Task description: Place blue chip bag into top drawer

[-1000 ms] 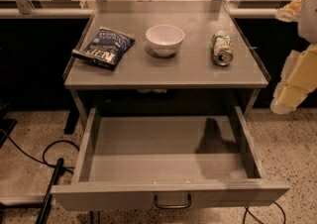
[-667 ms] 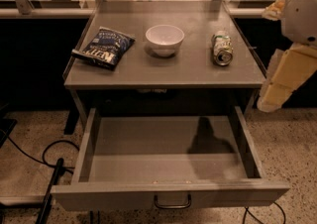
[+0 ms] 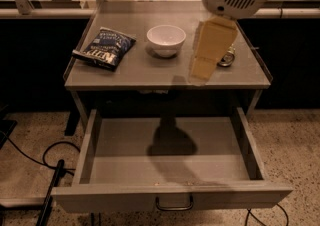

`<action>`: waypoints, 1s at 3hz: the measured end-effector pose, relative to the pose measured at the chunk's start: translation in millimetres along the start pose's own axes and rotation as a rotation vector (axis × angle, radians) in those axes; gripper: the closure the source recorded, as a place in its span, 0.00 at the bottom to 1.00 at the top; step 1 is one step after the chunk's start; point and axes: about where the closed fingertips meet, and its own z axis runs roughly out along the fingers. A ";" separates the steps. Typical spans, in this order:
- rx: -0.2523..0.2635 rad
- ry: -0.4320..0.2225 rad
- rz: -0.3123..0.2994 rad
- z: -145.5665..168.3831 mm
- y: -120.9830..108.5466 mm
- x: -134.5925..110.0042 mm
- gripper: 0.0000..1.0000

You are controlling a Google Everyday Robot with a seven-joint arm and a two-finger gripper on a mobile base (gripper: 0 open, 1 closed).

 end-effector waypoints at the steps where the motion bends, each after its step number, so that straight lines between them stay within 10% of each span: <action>1: 0.009 -0.004 -0.003 -4.2 0.2 -2.4 0.00; 3: 0.002 -0.091 0.084 31.0 -24.6 -40.8 0.00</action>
Offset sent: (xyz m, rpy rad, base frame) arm 0.0513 0.0435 -0.0265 0.1658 0.0261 -0.0621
